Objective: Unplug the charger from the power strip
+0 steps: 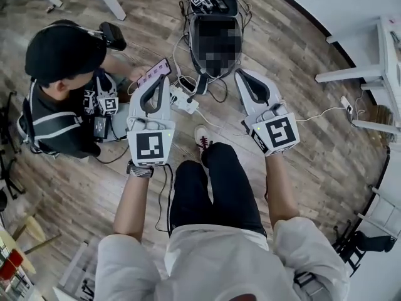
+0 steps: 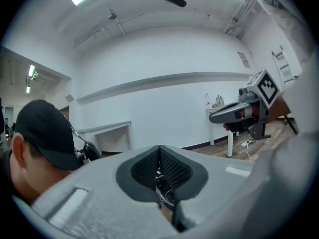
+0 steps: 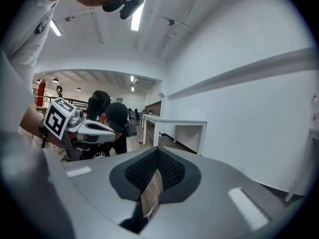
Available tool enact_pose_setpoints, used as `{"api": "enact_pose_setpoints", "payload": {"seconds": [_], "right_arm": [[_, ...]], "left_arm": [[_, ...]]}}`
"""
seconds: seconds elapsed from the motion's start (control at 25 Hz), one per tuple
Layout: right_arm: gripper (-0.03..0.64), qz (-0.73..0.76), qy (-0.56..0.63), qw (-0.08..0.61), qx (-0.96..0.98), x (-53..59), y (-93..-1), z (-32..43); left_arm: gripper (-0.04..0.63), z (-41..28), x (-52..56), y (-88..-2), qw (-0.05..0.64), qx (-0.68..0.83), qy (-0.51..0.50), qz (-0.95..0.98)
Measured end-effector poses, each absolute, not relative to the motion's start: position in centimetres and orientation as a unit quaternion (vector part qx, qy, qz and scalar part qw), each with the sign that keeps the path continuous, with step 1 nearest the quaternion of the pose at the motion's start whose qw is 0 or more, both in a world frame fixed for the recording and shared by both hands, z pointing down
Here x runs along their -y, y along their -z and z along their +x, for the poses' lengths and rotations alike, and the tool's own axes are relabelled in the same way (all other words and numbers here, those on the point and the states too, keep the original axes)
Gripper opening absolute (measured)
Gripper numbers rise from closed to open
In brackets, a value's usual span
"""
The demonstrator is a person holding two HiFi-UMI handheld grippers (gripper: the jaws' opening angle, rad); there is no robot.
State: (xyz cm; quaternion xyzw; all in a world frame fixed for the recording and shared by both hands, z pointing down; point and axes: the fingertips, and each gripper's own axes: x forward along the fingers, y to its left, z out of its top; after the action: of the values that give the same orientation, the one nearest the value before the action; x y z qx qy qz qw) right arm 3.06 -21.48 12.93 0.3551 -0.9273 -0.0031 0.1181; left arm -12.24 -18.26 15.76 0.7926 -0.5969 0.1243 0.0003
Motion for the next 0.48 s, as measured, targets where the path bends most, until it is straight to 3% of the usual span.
{"api": "enact_pose_setpoints", "payload": {"seconds": [0.48], "right_arm": [[0.003, 0.384, 0.019, 0.084, 0.919, 17.0, 10.6, 1.6]], "left_arm": [[0.006, -14.3, 14.1, 5.9, 0.000, 0.596, -0.106, 0.796]]}}
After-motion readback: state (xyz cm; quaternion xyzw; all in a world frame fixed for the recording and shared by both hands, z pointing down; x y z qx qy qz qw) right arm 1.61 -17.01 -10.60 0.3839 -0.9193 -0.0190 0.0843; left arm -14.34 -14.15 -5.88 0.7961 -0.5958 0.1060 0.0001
